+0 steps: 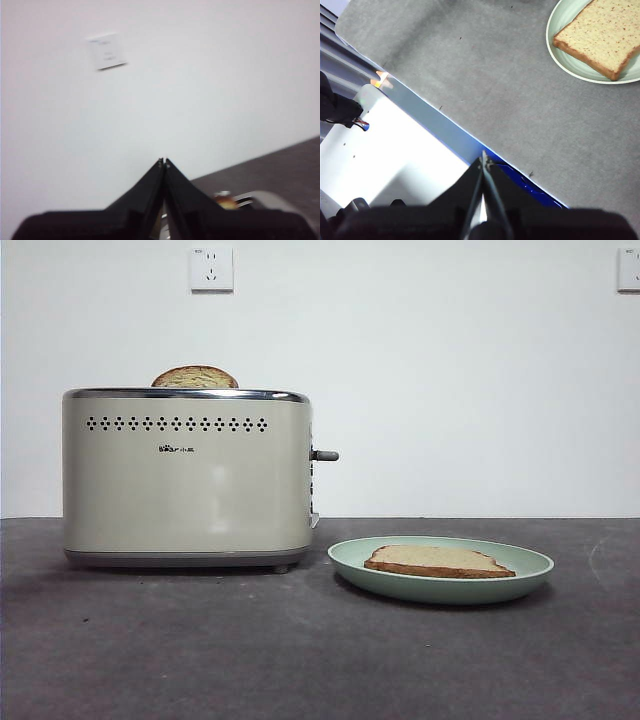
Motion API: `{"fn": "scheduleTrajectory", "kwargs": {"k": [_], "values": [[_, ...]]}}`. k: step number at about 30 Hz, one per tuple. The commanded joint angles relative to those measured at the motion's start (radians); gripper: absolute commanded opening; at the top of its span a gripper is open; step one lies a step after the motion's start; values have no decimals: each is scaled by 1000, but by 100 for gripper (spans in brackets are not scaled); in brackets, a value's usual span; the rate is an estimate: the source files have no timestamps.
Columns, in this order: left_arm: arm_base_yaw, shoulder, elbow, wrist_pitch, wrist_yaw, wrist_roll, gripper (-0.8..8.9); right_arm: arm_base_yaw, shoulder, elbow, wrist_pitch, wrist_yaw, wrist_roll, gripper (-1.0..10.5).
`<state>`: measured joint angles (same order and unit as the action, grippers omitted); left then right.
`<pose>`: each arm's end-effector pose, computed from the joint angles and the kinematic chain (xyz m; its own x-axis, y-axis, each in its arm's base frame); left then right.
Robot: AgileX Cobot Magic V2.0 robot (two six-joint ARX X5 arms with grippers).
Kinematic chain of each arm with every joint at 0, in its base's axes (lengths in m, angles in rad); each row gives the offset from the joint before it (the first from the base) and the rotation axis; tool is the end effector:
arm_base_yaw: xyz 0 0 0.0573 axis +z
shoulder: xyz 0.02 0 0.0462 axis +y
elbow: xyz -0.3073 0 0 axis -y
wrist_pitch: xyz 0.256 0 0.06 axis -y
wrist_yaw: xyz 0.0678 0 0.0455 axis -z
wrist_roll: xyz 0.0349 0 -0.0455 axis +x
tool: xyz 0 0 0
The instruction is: Take the bread from the toaster,put the bread on the plate,put the plate on the table
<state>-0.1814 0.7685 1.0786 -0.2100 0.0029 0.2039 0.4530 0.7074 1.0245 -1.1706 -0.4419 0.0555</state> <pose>0.1246 -0.0230 0.4626 0.9781 -0.1824 0.0999 0.1595 0.9664 0.2018 0.0620 0.0468 0.3652 0.3471 0.6446 -0.6812 -0.6098 0.7070 0.3582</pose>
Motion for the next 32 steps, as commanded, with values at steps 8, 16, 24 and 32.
{"fn": "scheduleTrajectory", "kwargs": {"k": [8, 16, 24, 32], "values": [[157, -359, -557, 173, -4, 39, -4, 2, -2, -4, 4, 3, -1, 1], [192, -565, -875, 184, -4, -45, -4, 2, -2, -4, 4, 3, -1, 1], [196, -685, -1049, 180, -16, -133, -4, 2, -2, -4, 4, 3, -1, 1], [197, -766, -1075, 18, -27, -186, -4, 2, -2, -4, 4, 3, -1, 1]]}}
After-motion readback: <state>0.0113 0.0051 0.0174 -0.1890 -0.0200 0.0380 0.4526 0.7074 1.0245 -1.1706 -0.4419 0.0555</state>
